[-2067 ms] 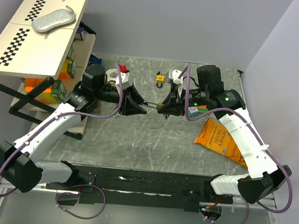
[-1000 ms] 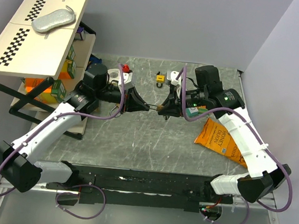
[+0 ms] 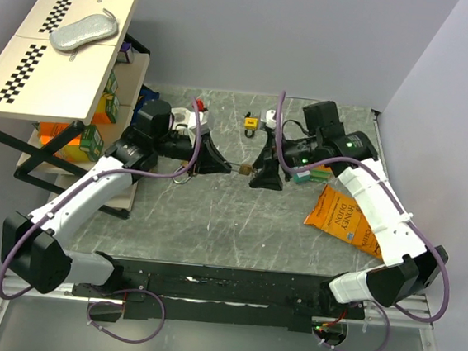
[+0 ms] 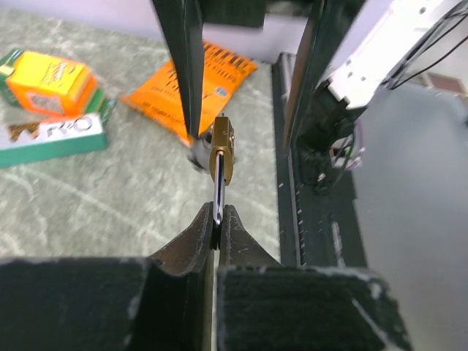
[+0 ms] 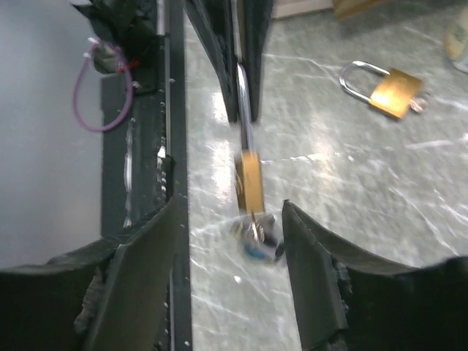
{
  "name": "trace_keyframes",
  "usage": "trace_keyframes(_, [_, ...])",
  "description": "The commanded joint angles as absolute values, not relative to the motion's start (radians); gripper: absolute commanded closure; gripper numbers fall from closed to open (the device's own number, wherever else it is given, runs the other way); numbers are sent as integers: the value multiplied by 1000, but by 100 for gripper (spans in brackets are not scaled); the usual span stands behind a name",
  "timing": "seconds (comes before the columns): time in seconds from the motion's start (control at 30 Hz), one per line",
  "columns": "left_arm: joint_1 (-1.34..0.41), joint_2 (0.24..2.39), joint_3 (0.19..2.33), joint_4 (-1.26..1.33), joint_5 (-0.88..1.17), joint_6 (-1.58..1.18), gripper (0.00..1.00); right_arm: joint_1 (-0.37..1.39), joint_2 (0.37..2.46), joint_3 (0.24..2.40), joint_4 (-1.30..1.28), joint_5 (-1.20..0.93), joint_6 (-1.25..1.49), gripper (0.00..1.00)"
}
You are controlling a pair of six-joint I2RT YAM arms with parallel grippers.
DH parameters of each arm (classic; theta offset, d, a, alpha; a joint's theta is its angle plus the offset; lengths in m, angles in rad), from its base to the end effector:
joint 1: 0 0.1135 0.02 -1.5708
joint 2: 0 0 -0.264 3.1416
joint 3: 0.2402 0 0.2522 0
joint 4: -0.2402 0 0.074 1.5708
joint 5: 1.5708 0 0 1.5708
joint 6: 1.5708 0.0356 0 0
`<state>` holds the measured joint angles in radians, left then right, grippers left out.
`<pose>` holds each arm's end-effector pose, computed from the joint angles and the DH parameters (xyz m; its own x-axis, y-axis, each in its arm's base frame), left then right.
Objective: Lock with the key
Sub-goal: Lock the lock.
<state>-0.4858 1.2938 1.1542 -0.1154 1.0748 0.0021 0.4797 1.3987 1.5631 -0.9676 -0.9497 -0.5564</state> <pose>0.2389 -0.1616 0.3698 -0.2210 0.1178 -0.9681 0.9753 0.0232 -0.2198 0.2283 0.1514 0.4047 -0.1357 -0.4170 -0.8987 -0.9906 0.0417 0.1302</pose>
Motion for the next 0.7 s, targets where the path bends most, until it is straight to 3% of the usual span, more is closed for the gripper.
trace_keyframes(0.0, [-471, 1275, 1192, -190, 1088, 143, 99, 396, 1330, 1559, -1068, -970, -638, 31])
trace_keyframes(0.47, [-526, 1295, 1186, -153, 1083, 117, 99, 396, 1319, 1506, -957, -973, -612, 41])
trace_keyframes(0.67, [-543, 1290, 1174, -118, 1060, 86, 99, 417, 1321, 1494, -959, -989, -627, 58])
